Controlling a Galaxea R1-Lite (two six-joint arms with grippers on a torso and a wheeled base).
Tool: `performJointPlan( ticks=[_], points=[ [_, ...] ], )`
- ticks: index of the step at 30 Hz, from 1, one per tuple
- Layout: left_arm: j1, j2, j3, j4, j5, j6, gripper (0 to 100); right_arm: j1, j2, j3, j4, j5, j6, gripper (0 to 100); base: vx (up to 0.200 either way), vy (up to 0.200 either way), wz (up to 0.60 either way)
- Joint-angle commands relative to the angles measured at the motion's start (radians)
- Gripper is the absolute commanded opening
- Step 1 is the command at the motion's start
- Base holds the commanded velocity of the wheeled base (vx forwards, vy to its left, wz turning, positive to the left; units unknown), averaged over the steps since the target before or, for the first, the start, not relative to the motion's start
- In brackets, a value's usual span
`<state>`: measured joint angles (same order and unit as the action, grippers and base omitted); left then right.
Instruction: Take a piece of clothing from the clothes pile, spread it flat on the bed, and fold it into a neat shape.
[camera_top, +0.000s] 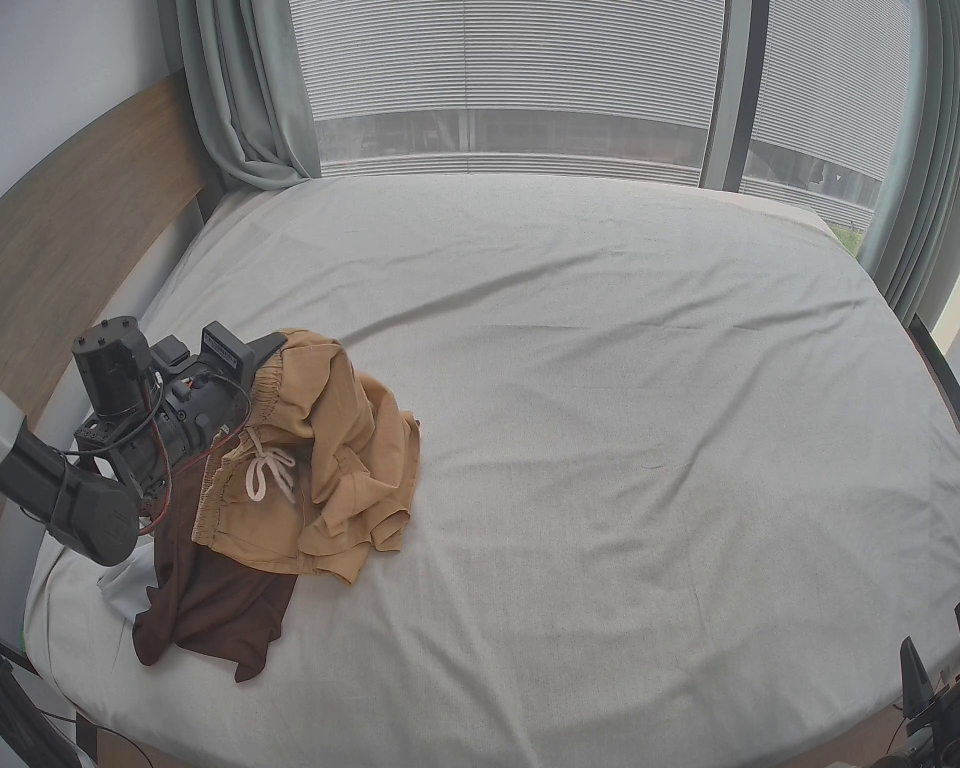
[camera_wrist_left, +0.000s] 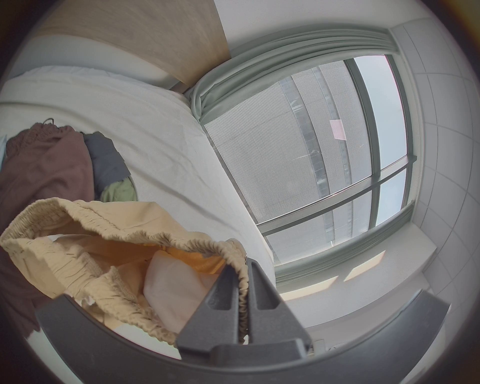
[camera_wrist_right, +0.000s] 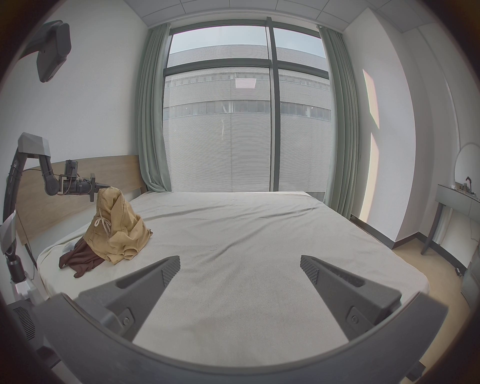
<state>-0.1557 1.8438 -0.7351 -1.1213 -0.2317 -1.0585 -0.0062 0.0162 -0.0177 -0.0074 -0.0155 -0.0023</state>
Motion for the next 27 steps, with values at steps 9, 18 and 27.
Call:
performJointPlan(
  ticks=[9, 18, 27],
  points=[
    [-0.085, -0.137, -0.064, 0.089, 0.005, -0.164, 0, 0.000, -0.016, 0.018, 0.000, 0.000, -0.001, 100, 0.000, 0.000, 0.00],
    [-0.151, -0.149, -0.058, 0.101, 0.005, -0.189, 0, 0.000, -0.016, 0.018, 0.000, 0.000, -0.001, 100, 0.000, 0.000, 0.00],
    [-0.157, -0.152, -0.007, 0.009, -0.028, -0.182, 0, 0.000, -0.016, 0.018, 0.000, 0.000, -0.001, 100, 0.000, 0.000, 0.00]
  ],
)
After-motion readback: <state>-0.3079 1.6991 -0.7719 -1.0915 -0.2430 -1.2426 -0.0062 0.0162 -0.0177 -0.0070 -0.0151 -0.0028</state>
